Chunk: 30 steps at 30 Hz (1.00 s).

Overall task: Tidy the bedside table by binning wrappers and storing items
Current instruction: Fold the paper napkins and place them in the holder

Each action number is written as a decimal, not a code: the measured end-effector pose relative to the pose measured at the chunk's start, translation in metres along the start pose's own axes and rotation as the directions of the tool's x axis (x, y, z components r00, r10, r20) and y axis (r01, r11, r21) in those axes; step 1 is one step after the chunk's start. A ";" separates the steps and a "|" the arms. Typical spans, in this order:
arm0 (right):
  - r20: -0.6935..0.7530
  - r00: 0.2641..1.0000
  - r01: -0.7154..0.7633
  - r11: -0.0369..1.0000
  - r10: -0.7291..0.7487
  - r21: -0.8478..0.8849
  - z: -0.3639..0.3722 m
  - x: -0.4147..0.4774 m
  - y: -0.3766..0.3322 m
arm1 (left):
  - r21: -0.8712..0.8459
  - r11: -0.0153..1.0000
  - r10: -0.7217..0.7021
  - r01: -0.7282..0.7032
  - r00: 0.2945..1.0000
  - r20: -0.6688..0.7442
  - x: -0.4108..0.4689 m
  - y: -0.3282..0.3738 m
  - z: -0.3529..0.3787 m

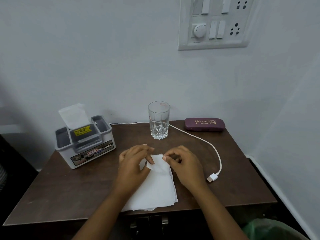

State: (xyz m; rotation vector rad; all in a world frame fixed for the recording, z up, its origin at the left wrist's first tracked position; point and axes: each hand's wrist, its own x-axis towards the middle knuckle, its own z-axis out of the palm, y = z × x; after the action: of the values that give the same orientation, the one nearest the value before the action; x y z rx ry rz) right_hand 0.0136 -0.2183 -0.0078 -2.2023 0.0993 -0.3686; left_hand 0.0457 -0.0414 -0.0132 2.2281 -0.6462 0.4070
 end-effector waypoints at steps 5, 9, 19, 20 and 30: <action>-0.020 1.000 0.012 0.999 -0.011 0.043 0.002 0.000 0.003 | 0.035 0.999 0.016 -0.016 1.000 -0.004 0.000 -0.001 0.001; 0.038 0.998 0.048 0.984 -0.056 0.173 0.001 0.000 0.002 | 0.049 0.998 0.034 -0.034 0.999 0.003 -0.001 -0.001 0.000; -0.118 0.990 -0.034 0.954 0.072 0.298 -0.002 0.002 0.003 | 0.045 0.999 0.004 -0.001 0.998 -0.059 -0.001 0.005 -0.002; -0.113 0.992 -0.024 0.972 0.052 0.233 0.000 0.002 0.005 | 0.048 0.999 0.015 -0.012 0.998 -0.058 -0.001 0.004 -0.002; 0.005 0.998 0.063 0.980 -0.063 -0.189 0.008 0.001 0.001 | -0.011 1.000 0.016 -0.016 1.000 -0.024 0.001 0.000 -0.001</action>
State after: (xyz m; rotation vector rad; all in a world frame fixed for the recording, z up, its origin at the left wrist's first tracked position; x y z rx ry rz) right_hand 0.0174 -0.2128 -0.0127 -2.3976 0.0671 -0.4102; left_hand 0.0465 -0.0410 -0.0126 2.2054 -0.6529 0.4363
